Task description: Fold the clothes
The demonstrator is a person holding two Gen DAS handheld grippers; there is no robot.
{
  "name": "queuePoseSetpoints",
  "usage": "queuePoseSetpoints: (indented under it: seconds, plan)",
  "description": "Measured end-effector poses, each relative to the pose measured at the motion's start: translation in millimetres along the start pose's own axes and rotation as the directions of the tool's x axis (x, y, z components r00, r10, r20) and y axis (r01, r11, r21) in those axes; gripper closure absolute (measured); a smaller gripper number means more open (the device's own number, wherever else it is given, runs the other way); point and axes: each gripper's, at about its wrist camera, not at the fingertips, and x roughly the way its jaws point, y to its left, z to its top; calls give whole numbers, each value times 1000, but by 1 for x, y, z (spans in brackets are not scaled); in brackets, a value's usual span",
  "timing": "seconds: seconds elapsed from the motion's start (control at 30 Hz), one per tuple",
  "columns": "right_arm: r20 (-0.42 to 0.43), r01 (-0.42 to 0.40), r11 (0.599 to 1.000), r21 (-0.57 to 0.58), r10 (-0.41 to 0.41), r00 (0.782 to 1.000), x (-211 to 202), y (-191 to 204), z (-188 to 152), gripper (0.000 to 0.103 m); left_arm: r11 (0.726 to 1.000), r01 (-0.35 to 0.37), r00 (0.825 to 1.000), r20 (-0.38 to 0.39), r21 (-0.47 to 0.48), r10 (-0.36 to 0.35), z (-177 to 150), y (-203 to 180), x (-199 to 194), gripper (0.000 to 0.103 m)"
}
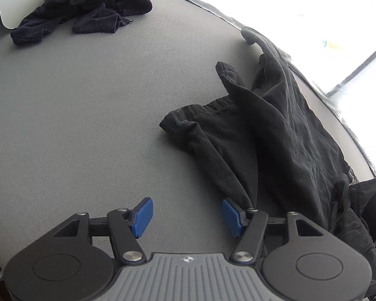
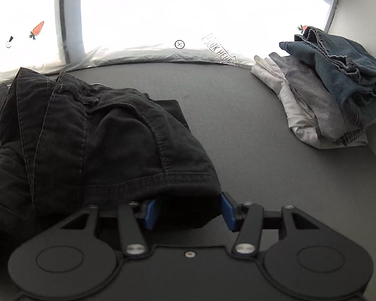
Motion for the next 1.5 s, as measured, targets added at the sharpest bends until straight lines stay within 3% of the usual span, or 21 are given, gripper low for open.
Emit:
queuePoseSetpoints:
  seconds: [0.3, 0.37, 0.4, 0.5, 0.57, 0.63, 0.67, 0.7, 0.73, 0.77, 0.8, 0.83, 0.9, 1.0, 1.07, 1.13, 1.3, 1.37, 1.5]
  plan:
    - [27, 71, 986, -149, -68, 997, -14, 39, -5, 39, 996, 87, 993, -84, 35, -83, 27, -21, 47, 39]
    - [27, 101, 975, -197, -97, 995, -11, 48, -8, 35, 994, 98, 991, -100, 53, -92, 29, -25, 54, 33]
    - [29, 123, 963, -242, -119, 992, -7, 55, -10, 30, 991, 112, 989, -101, 76, -104, 30, -29, 56, 24]
    - [41, 171, 922, -347, -167, 985, 3, 69, -16, 27, 983, 97, 993, -85, 155, -85, 27, -41, 59, 23]
    - [49, 188, 913, -362, -182, 982, 6, 71, -16, 27, 978, 78, 995, -70, 194, -66, 26, -47, 60, 27]
    - [50, 194, 920, -341, -188, 981, 6, 68, -12, 27, 976, 51, 998, -55, 214, -40, 26, -50, 59, 43]
    - [50, 197, 923, -330, -192, 980, 6, 66, -10, 30, 974, 46, 998, -54, 222, -35, 28, -51, 59, 52]
    - [57, 214, 928, -305, -206, 977, 6, 62, -6, 45, 976, 71, 996, -63, 205, -60, 29, -50, 58, 69]
    - [64, 230, 932, -280, -221, 973, 6, 58, -3, 54, 978, 106, 993, -73, 178, -94, 31, -49, 57, 77]
    - [67, 230, 941, -247, -220, 973, 5, 53, 1, 71, 978, 113, 992, -66, 173, -103, 31, -50, 54, 78]
    - [71, 213, 957, -196, -203, 977, 3, 44, 6, 79, 978, 112, 993, -54, 175, -104, 32, -51, 52, 81]
    - [84, 197, 969, -152, -186, 979, -1, 37, 11, 81, 977, 109, 994, -27, 185, -105, 33, -56, 47, 85]
    - [130, 191, 977, -97, -178, 975, -8, 24, 21, 97, 975, 118, 992, 16, 189, -123, 37, -61, 35, 91]
    - [207, 174, 985, -6, -169, 964, -22, 3, 39, 99, 974, 130, 986, 81, 188, -147, 50, -66, 13, 95]
    - [245, 139, 989, 50, -147, 958, -30, -10, 54, 99, 971, 122, 971, 176, 208, -159, 62, -71, -15, 98]
    - [280, 106, 991, 85, -125, 952, -35, -21, 69, 99, 970, 107, 945, 280, 219, -168, 75, -72, -45, 98]
    - [342, 61, 993, 104, -93, 935, -46, -30, 84, 99, 986, 93, 851, 503, 138, -151, 106, -49, -121, 98]
    - [341, 47, 990, 135, -90, 936, -47, -36, 85, 99, 995, 69, 825, 557, 69, -96, 114, -31, -141, 98]
    - [279, 44, 986, 160, -88, 956, -35, -42, 71, 99, 998, -47, 852, 520, -32, 57, 107, 9, -133, 97]
